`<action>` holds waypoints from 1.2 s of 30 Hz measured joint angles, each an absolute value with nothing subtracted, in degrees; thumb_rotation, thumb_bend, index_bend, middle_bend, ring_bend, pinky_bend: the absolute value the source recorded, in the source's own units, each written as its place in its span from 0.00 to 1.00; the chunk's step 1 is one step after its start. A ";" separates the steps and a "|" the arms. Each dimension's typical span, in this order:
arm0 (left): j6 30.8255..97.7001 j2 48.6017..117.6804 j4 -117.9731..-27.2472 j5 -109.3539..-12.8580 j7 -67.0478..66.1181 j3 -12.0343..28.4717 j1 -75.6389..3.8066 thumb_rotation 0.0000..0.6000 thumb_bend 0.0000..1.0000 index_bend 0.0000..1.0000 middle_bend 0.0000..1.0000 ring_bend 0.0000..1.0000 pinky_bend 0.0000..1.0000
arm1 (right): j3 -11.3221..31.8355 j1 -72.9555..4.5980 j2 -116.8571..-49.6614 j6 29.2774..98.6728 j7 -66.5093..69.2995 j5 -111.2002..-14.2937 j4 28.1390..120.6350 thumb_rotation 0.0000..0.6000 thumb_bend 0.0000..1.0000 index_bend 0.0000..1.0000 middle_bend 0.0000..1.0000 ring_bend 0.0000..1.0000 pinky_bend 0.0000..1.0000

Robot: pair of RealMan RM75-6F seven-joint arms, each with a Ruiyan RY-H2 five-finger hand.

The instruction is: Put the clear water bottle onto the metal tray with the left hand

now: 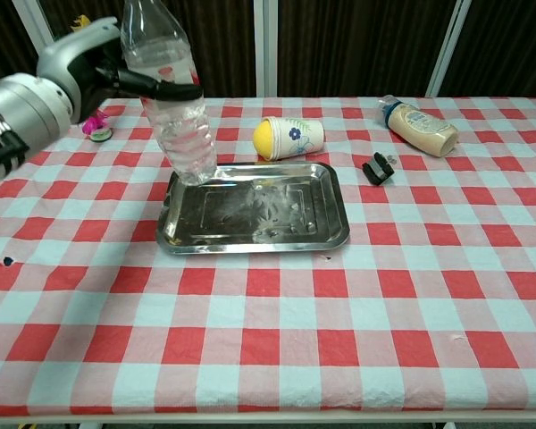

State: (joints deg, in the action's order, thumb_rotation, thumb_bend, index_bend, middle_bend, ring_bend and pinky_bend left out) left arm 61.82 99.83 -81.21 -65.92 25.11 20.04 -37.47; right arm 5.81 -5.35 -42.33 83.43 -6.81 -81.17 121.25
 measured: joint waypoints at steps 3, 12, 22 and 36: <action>62.61 102.75 -77.86 -66.61 25.65 18.57 -37.15 1.00 0.19 0.57 0.58 0.48 0.54 | 5.98 -5.46 -42.07 83.14 -6.29 -80.63 121.06 1.00 0.08 0.06 0.04 0.00 0.00; 63.03 108.27 -70.49 -69.01 28.07 18.44 -38.16 1.00 0.19 0.58 0.58 0.48 0.54 | 6.05 -5.86 -42.26 82.37 -6.17 -79.83 120.72 1.00 0.08 0.06 0.04 0.00 0.00; 61.67 112.06 -64.50 -70.05 30.40 19.37 -39.96 1.00 0.19 0.57 0.58 0.48 0.54 | 6.40 -6.21 -42.12 81.78 -5.49 -78.66 120.32 1.00 0.08 0.06 0.04 0.00 0.00; 61.60 112.00 -63.37 -72.66 32.48 18.76 -40.08 1.00 0.07 0.24 0.34 0.27 0.37 | 6.51 -6.76 -42.20 80.88 -5.79 -77.71 120.35 1.00 0.08 0.06 0.04 0.00 0.00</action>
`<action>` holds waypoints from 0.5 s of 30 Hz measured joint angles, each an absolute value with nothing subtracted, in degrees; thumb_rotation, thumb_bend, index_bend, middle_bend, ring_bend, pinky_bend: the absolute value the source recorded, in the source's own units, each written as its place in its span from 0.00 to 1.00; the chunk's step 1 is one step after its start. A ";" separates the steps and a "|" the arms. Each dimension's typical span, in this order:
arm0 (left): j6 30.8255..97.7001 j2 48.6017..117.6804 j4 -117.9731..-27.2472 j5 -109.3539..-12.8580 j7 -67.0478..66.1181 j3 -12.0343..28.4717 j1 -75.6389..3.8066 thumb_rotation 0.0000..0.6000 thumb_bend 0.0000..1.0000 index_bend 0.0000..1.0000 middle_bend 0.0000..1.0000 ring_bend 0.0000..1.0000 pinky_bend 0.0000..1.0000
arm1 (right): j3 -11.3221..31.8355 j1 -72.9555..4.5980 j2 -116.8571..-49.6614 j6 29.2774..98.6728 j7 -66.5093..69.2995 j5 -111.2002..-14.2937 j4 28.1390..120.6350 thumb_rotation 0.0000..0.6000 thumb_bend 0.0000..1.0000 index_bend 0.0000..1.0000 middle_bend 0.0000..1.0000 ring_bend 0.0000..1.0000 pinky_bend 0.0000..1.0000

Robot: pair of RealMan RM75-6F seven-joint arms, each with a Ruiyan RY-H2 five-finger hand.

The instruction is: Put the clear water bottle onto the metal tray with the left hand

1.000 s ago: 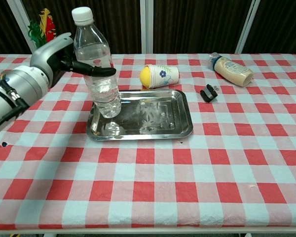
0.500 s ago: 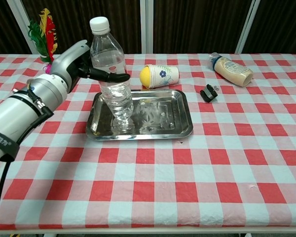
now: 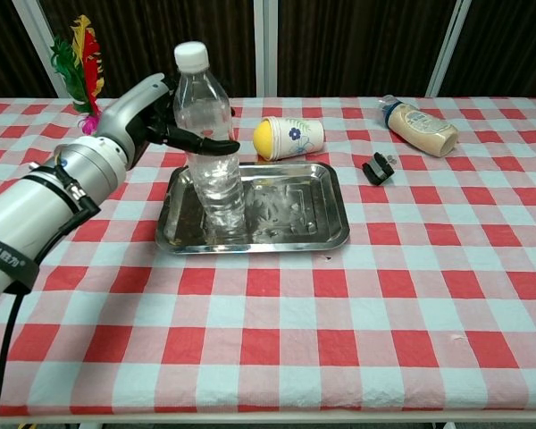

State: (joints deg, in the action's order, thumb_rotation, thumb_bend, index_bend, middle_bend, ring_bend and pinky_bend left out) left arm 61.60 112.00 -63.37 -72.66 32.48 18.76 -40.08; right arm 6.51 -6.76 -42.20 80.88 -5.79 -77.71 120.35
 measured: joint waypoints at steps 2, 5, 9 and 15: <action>61.61 111.73 -63.84 -72.64 32.54 18.80 -39.91 1.00 0.06 0.23 0.33 0.25 0.35 | 6.42 -6.65 -42.19 81.03 -5.72 -77.88 120.33 1.00 0.08 0.06 0.04 0.00 0.00; 61.92 111.24 -64.91 -72.76 32.39 18.85 -39.67 1.00 0.04 0.22 0.32 0.24 0.33 | 6.34 -6.50 -42.17 81.21 -5.56 -78.02 120.35 1.00 0.08 0.06 0.04 0.00 0.00; 62.74 110.20 -67.26 -72.92 31.74 19.16 -39.28 1.00 0.03 0.22 0.32 0.24 0.32 | 6.35 -6.45 -41.87 81.39 -5.33 -78.37 120.62 1.00 0.08 0.06 0.04 0.00 0.00; 64.25 105.12 -74.89 -72.88 28.75 20.53 -38.27 1.00 0.02 0.22 0.32 0.23 0.30 | 6.34 -6.13 -41.44 81.97 -4.69 -78.88 120.80 1.00 0.08 0.06 0.04 0.00 0.00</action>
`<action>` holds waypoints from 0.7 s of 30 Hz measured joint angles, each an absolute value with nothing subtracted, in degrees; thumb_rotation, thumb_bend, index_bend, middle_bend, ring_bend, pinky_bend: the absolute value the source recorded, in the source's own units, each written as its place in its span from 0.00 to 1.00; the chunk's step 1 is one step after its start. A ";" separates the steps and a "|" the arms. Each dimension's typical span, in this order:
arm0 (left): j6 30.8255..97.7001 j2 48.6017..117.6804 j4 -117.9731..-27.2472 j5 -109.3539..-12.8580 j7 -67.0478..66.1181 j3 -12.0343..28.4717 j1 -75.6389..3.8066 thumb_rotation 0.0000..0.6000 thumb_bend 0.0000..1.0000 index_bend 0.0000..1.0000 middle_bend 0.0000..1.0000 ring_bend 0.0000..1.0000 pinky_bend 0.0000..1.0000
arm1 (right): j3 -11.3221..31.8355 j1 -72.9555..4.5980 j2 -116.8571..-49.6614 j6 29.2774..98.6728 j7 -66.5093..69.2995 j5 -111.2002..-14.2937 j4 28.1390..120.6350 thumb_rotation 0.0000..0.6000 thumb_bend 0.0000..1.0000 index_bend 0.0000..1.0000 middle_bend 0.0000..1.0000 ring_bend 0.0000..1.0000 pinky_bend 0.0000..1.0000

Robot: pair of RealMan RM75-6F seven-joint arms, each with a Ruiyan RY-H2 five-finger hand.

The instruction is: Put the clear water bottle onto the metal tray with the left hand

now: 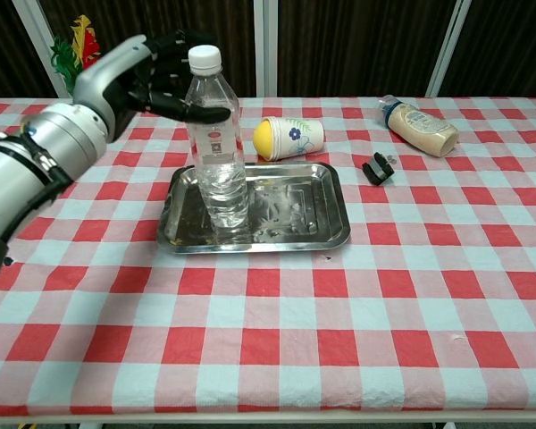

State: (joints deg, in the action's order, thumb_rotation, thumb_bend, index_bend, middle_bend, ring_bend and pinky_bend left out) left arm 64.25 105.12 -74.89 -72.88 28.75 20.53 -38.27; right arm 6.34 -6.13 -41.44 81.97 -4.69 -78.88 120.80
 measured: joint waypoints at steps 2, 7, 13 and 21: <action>64.81 101.89 -78.67 -72.75 26.97 21.29 -37.70 1.00 0.01 0.22 0.32 0.23 0.29 | 6.24 -6.00 -41.41 82.12 -4.60 -79.18 120.81 1.00 0.08 0.06 0.04 0.00 0.00; 65.74 92.41 -88.48 -71.52 22.81 24.13 -36.13 1.00 0.01 0.22 0.32 0.23 0.29 | 6.11 -5.99 -41.38 82.12 -4.74 -79.65 120.97 1.00 0.08 0.06 0.04 0.00 0.00; 66.38 80.84 -98.18 -66.68 18.22 29.34 -33.93 1.00 0.00 0.22 0.32 0.23 0.29 | 5.72 -6.06 -41.81 81.67 -5.49 -79.85 120.97 1.00 0.08 0.06 0.04 0.00 0.00; 67.74 74.62 -93.87 -68.21 7.01 25.80 -31.36 1.00 0.13 0.27 0.32 0.23 0.28 | 5.48 -6.15 -42.16 81.49 -6.33 -80.06 121.28 1.00 0.08 0.06 0.04 0.00 0.00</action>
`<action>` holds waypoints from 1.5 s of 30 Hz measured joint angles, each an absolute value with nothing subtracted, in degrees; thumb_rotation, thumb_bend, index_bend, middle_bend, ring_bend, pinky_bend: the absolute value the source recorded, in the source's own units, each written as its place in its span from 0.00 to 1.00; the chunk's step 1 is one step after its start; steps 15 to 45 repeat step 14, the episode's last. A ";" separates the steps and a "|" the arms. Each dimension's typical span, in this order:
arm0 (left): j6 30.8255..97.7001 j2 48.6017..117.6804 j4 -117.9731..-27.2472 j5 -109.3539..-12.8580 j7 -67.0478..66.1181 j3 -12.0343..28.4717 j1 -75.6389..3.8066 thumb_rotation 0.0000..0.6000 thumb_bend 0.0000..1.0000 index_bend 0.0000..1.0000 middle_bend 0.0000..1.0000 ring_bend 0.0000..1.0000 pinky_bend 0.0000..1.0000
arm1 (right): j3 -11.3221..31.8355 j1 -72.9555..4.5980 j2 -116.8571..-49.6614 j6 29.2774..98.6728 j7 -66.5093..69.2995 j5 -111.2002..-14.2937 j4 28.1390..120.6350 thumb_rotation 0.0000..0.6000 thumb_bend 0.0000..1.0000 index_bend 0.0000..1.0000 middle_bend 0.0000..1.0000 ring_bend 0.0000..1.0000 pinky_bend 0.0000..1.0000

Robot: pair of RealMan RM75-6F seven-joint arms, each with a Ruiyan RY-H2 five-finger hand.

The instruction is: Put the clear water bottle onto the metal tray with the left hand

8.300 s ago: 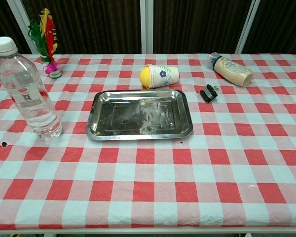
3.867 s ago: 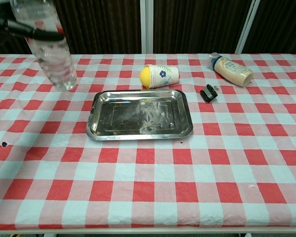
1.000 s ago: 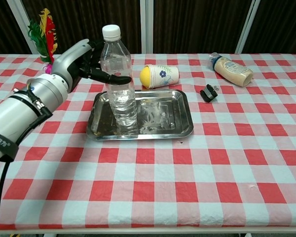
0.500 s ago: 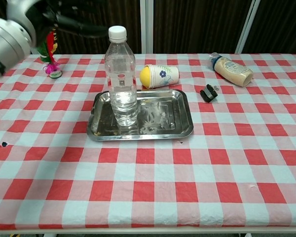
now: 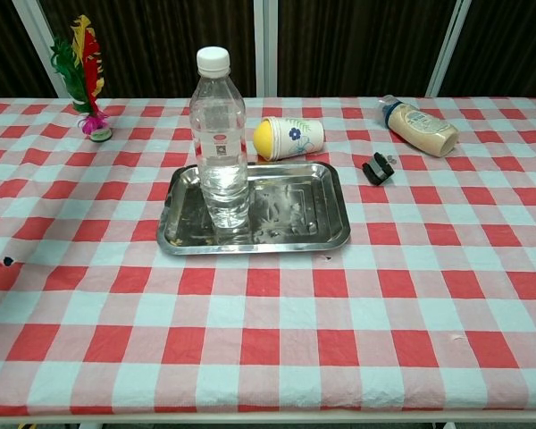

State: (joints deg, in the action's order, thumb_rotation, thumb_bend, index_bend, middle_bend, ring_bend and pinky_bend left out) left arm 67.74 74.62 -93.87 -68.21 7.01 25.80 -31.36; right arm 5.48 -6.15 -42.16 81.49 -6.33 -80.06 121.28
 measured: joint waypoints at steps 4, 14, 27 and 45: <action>68.46 73.02 -86.01 -77.60 1.48 18.71 -30.42 1.00 0.14 0.27 0.32 0.20 0.26 | 5.47 -6.14 -42.47 81.63 -6.77 -80.05 121.08 1.00 0.08 0.06 0.04 0.00 0.00; 64.82 60.40 -82.88 -79.67 -1.21 7.65 -24.22 0.77 0.16 0.28 0.32 0.20 0.25 | 5.86 -6.68 -43.55 81.40 -8.70 -78.84 120.40 1.00 0.08 0.06 0.04 0.00 0.00; 64.82 60.40 -82.88 -79.67 -1.21 7.65 -24.22 0.77 0.16 0.28 0.32 0.20 0.25 | 5.86 -6.68 -43.55 81.40 -8.70 -78.84 120.40 1.00 0.08 0.06 0.04 0.00 0.00; 64.82 60.40 -82.88 -79.67 -1.21 7.65 -24.22 0.77 0.16 0.28 0.32 0.20 0.25 | 5.86 -6.68 -43.55 81.40 -8.70 -78.84 120.40 1.00 0.08 0.06 0.04 0.00 0.00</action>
